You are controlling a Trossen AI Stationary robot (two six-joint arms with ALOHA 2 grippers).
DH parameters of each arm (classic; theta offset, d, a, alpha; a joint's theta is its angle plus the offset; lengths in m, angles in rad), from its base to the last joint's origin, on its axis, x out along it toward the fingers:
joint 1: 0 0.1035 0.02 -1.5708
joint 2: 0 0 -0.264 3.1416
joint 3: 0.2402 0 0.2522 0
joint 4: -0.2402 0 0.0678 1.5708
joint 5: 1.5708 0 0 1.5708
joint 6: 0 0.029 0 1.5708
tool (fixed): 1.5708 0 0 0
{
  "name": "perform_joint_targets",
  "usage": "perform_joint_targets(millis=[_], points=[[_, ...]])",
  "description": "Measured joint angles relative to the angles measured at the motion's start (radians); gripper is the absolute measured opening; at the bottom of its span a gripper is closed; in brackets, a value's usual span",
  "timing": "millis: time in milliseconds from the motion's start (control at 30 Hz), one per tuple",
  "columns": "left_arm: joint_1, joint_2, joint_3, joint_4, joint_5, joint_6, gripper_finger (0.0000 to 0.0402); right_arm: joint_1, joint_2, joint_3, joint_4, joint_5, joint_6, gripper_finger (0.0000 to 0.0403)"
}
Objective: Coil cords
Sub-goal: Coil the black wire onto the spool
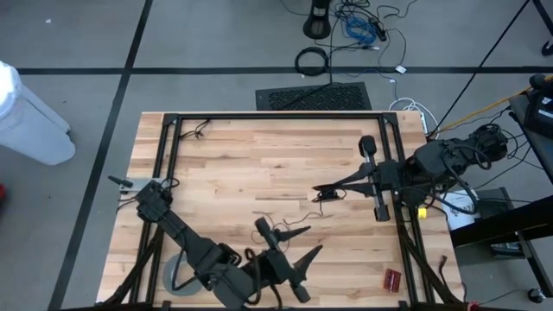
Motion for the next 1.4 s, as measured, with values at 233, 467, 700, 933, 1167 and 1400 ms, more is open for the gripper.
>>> perform_joint_targets(millis=[233, 467, 700, 933, 1167, 1400], points=[[0.048, 0.0, 0.0, -0.137, 0.041, -0.207, 0.0217, 0.0, 0.01, 0.0, 0.031, 0.0, -0.011, 0.0], [0.073, -0.001, 0.0, -0.169, 0.072, -0.25, 0.0217, 0.0, 0.01, 0.0, 0.035, 0.0, -0.012, 0.0], [0.111, 0.0, 0.0, -0.189, 0.072, -0.251, 0.0213, -0.001, 0.01, 0.0, 0.035, 0.0, -0.018, 0.0], [0.128, 0.0, 0.0, -0.214, 0.073, -0.253, 0.0149, -0.001, 0.028, 0.0, 0.032, 0.048, -0.019, 0.0], [0.085, 0.0, 0.001, -0.181, 0.009, -0.119, 0.0011, -0.002, 0.082, 0.0, 0.034, 0.061, -0.013, 0.0], [0.028, -0.052, 0.005, -0.119, -0.039, -0.018, 0.0004, -0.002, 0.191, -0.001, 0.053, 0.137, 0.018, 0.0]])
